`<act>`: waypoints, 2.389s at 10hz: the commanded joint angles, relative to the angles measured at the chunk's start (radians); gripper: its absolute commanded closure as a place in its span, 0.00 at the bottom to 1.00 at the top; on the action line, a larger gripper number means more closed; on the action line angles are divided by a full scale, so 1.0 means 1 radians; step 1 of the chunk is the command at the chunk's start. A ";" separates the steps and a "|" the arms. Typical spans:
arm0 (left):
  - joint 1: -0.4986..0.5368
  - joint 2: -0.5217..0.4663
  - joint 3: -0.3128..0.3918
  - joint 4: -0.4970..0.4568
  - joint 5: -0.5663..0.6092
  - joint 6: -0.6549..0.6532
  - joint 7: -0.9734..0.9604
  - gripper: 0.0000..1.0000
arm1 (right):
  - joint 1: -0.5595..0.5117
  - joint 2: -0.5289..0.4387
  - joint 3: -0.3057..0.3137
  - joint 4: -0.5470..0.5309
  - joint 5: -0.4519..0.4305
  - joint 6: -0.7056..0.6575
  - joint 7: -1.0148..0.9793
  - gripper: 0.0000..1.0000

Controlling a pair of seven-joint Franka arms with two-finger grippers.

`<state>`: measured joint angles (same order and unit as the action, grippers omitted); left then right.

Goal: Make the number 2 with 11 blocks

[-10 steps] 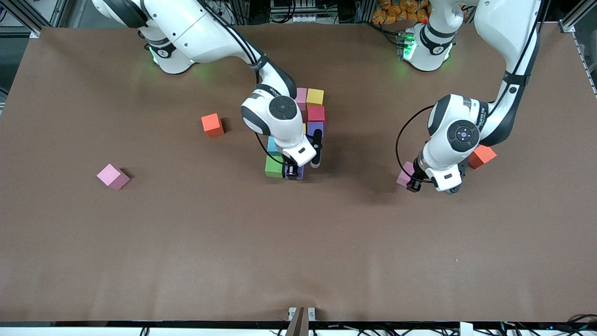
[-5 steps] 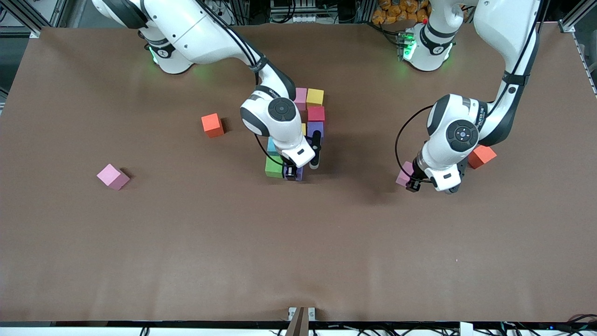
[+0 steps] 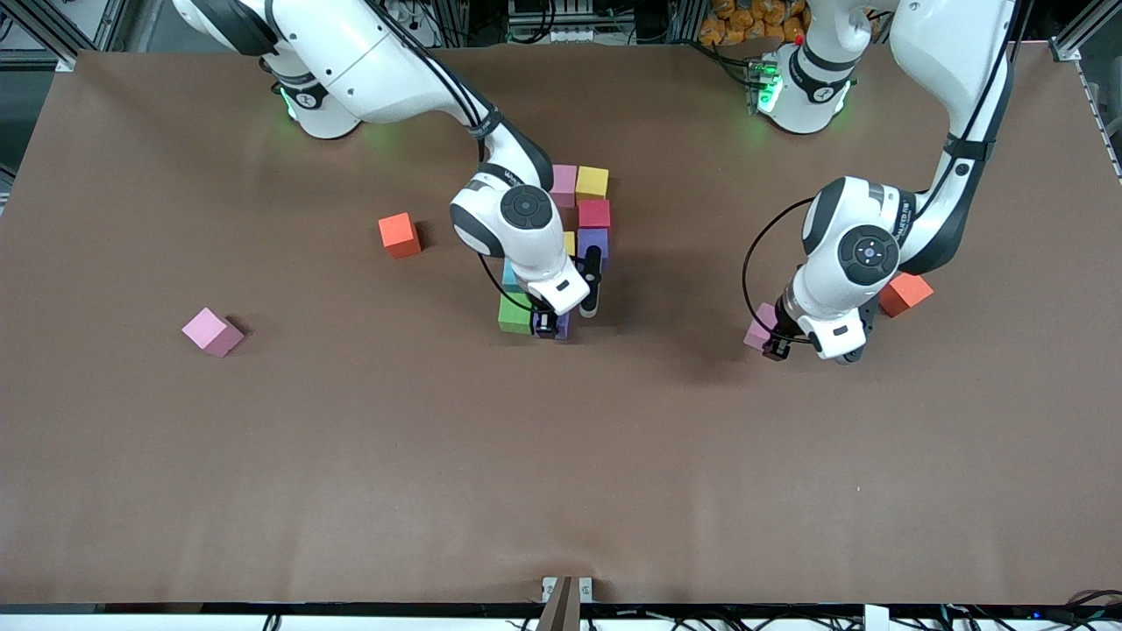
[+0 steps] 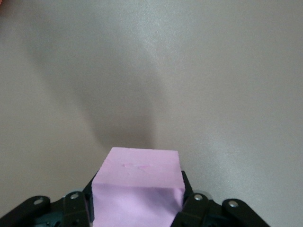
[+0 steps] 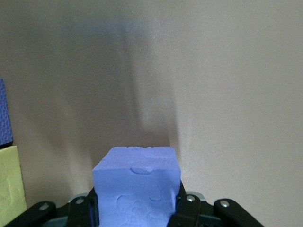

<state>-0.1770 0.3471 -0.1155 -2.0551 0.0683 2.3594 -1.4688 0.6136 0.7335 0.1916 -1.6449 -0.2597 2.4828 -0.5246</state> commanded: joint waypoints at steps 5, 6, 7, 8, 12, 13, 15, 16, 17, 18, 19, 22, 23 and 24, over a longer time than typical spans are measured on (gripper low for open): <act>-0.004 0.007 -0.001 0.018 -0.018 -0.017 -0.019 1.00 | -0.015 -0.020 0.011 -0.027 -0.001 0.001 -0.014 0.60; -0.004 0.007 -0.001 0.018 -0.018 -0.017 -0.019 1.00 | -0.015 -0.022 0.011 -0.027 -0.003 0.001 -0.014 0.59; -0.004 0.007 -0.003 0.020 -0.018 -0.017 -0.019 1.00 | -0.015 -0.022 0.011 -0.029 -0.001 0.001 -0.012 0.57; -0.004 0.007 -0.001 0.021 -0.018 -0.017 -0.021 1.00 | -0.015 -0.022 0.009 -0.029 0.000 0.001 -0.005 0.47; -0.003 0.007 -0.001 0.023 -0.019 -0.017 -0.021 1.00 | -0.015 -0.029 0.011 -0.029 0.004 0.001 -0.005 0.00; -0.003 0.007 -0.003 0.024 -0.019 -0.017 -0.022 1.00 | -0.014 -0.037 0.009 -0.030 0.002 -0.001 -0.006 0.00; -0.004 0.007 -0.003 0.030 -0.018 -0.017 -0.056 1.00 | -0.009 -0.057 0.011 -0.030 0.004 -0.004 -0.002 0.00; -0.016 0.010 -0.003 0.045 -0.019 -0.017 -0.062 1.00 | -0.011 -0.069 0.011 -0.032 0.004 -0.011 0.000 0.00; -0.025 0.030 -0.003 0.071 -0.019 -0.017 -0.089 1.00 | -0.014 -0.084 0.011 -0.030 0.005 -0.043 -0.002 0.00; -0.045 0.055 -0.003 0.098 -0.019 -0.017 -0.123 1.00 | -0.015 -0.101 0.014 -0.032 0.008 -0.068 -0.002 0.00; -0.064 0.067 -0.003 0.116 -0.019 -0.017 -0.154 1.00 | -0.017 -0.127 0.015 -0.048 0.013 -0.091 -0.002 0.00; -0.123 0.110 -0.003 0.200 -0.082 -0.022 -0.219 1.00 | -0.070 -0.262 0.025 -0.113 0.017 -0.163 -0.002 0.00; -0.136 0.145 -0.003 0.258 -0.114 -0.053 -0.244 1.00 | -0.109 -0.317 0.026 -0.116 0.030 -0.230 0.000 0.00; -0.142 0.189 -0.004 0.333 -0.130 -0.089 -0.293 1.00 | -0.161 -0.365 0.025 -0.116 0.081 -0.263 0.000 0.00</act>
<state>-0.3067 0.4632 -0.1238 -1.8432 -0.0290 2.3308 -1.7127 0.5314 0.4839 0.1966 -1.6921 -0.2298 2.2601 -0.5203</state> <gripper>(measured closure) 0.361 0.000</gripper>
